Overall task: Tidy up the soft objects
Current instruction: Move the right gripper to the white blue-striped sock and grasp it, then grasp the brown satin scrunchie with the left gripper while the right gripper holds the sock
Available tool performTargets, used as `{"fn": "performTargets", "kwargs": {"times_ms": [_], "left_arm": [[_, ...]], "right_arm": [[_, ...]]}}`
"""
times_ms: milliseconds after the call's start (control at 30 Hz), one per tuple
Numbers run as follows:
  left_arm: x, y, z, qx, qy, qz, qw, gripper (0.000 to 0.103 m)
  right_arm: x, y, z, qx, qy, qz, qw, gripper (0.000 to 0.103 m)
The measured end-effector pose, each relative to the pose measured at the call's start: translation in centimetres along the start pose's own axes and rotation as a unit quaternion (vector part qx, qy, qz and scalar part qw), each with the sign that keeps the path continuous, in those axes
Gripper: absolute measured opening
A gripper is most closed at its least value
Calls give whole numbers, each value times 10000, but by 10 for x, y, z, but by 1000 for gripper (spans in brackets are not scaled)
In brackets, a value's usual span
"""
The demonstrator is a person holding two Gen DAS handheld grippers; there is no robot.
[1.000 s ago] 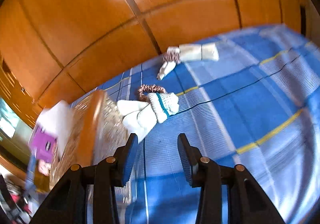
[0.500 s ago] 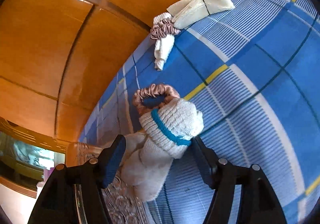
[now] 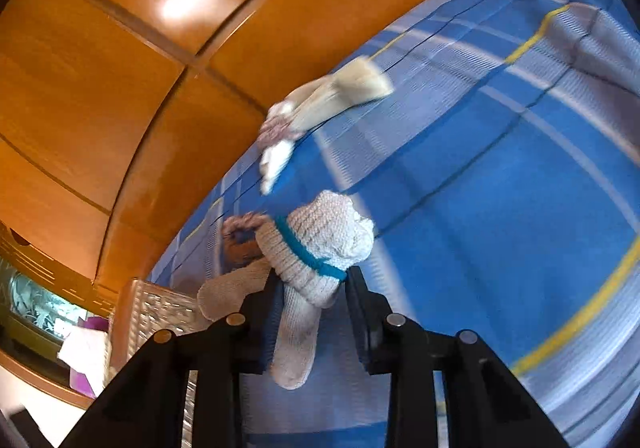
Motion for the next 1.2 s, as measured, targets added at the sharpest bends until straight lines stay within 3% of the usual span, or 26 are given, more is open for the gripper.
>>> {"fn": "performTargets", "kwargs": {"times_ms": [200, 367, 500, 667, 833, 1067, 1200], "left_arm": [[64, -77, 9, -65, 254, 646, 9976, 103], [125, -129, 54, -891, 383, 1303, 9867, 103], [167, -151, 106, -1548, 157, 2013, 9671, 103], [182, -148, 185, -2516, -224, 2160, 9431, 103], [188, -126, 252, -3245, -612, 2528, 9094, 103], [179, -110, 314, -3917, -784, 2216, 8896, 103], [174, -97, 336, -4225, -963, 2401, 8687, 103]], "right_arm": [[26, 5, -8, 289, -336, 61, 9990, 27], [19, 7, -2, 323, -246, -225, 9989, 30], [24, 6, -5, 394, -411, -109, 9983, 27], [25, 6, -9, 454, -512, -94, 9976, 27], [26, 6, -12, 510, -653, -39, 9966, 27], [26, 5, -11, 577, -747, -14, 9955, 27], [26, 6, -12, 597, -791, -21, 9951, 27]]}}
Point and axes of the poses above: each gripper's, at about its wrist camera, not at the fingertips, and z roughly the way its jaws point, x to its right, y to its underside, the point moved 7 cm from there along z, roughly the way its jaws point, and after that the axes turned 4 degrees about z, right-handed, at the moved point
